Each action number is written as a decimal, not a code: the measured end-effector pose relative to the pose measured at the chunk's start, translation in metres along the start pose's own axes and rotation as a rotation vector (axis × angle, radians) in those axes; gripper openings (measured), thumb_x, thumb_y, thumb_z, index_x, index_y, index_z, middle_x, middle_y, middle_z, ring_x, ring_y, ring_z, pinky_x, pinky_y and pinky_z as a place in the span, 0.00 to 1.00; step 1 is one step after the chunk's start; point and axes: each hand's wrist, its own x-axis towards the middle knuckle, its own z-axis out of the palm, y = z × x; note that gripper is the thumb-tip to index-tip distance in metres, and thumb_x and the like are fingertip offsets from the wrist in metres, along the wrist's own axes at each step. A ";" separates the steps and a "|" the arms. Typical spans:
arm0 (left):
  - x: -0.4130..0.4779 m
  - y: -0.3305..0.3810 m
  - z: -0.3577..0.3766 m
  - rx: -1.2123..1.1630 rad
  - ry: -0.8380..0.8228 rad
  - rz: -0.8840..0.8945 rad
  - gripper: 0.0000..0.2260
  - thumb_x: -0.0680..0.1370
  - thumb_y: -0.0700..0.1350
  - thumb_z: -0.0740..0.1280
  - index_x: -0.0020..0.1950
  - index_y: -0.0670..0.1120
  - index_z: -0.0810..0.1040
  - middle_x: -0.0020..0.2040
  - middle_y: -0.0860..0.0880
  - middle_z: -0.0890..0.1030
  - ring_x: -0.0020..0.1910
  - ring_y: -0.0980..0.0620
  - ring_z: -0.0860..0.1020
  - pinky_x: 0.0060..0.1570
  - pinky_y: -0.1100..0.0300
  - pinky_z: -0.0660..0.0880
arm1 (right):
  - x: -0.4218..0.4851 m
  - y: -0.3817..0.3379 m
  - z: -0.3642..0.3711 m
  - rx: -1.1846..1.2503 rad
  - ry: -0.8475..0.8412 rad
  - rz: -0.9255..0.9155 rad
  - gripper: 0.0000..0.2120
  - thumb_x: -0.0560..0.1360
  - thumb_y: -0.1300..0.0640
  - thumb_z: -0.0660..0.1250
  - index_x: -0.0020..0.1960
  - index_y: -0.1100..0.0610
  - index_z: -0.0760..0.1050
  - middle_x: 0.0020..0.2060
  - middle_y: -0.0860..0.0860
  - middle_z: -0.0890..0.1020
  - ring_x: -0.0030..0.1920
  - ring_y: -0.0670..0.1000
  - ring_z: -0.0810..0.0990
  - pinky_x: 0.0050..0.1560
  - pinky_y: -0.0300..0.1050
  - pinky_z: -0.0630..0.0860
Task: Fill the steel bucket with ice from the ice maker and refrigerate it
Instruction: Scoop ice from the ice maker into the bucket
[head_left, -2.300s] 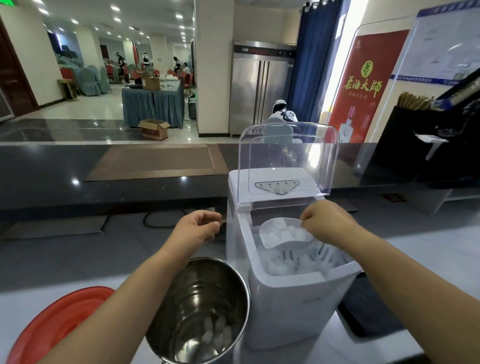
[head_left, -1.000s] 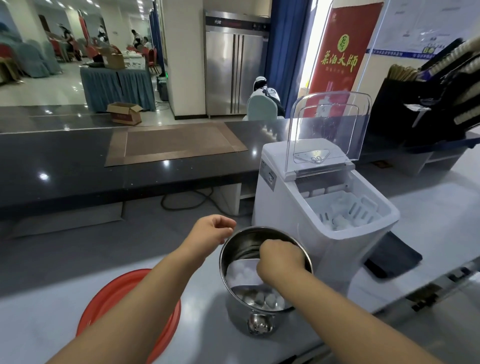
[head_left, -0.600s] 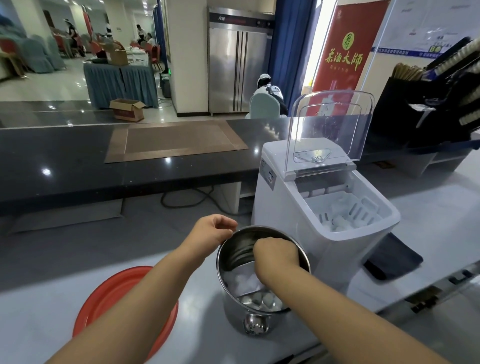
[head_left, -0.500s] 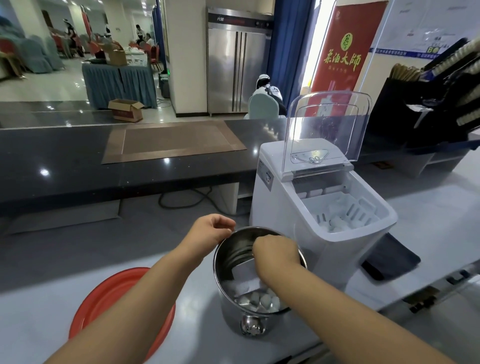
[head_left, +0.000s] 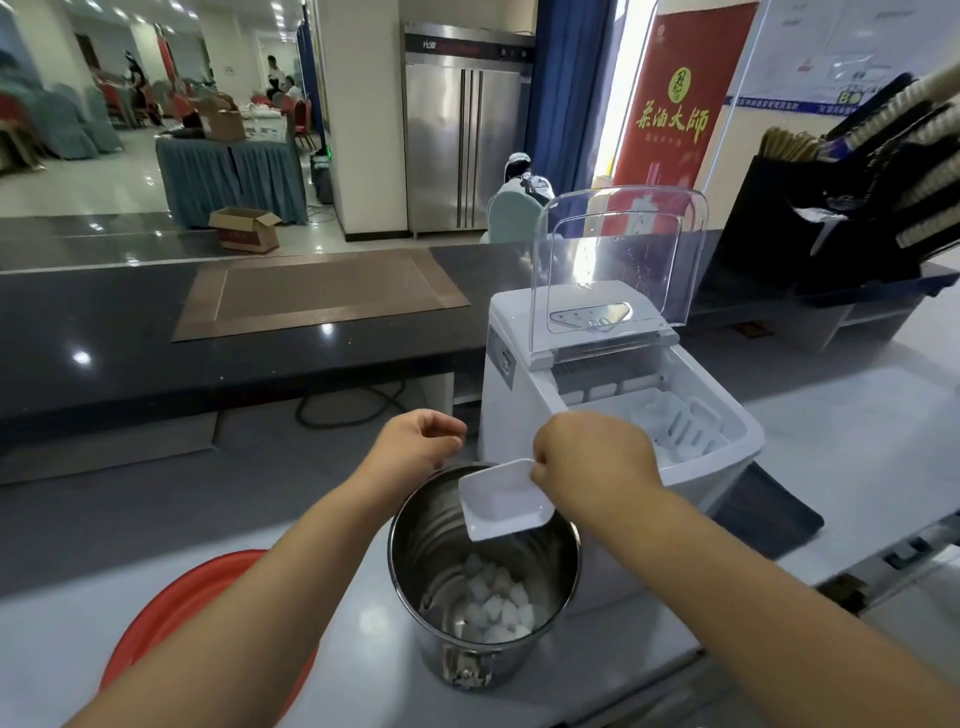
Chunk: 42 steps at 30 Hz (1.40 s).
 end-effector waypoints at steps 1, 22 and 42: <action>0.002 0.002 0.003 0.000 0.005 0.005 0.08 0.74 0.36 0.68 0.44 0.50 0.80 0.44 0.48 0.83 0.43 0.51 0.79 0.39 0.62 0.74 | 0.001 0.007 -0.006 0.027 0.009 0.008 0.06 0.74 0.57 0.64 0.46 0.52 0.80 0.36 0.50 0.75 0.39 0.55 0.76 0.36 0.42 0.67; 0.037 0.038 0.079 -0.054 0.096 0.104 0.09 0.72 0.47 0.73 0.42 0.44 0.76 0.37 0.49 0.78 0.35 0.54 0.74 0.39 0.62 0.75 | 0.064 0.157 -0.010 -0.385 0.206 0.065 0.07 0.73 0.61 0.64 0.44 0.50 0.78 0.36 0.47 0.78 0.36 0.52 0.74 0.30 0.38 0.57; 0.053 0.036 0.080 -0.039 0.024 0.094 0.10 0.71 0.45 0.72 0.38 0.45 0.71 0.31 0.52 0.75 0.32 0.55 0.73 0.36 0.65 0.74 | 0.100 0.152 0.038 -0.053 -0.015 -0.295 0.08 0.76 0.48 0.62 0.48 0.48 0.79 0.46 0.47 0.83 0.49 0.53 0.78 0.45 0.43 0.72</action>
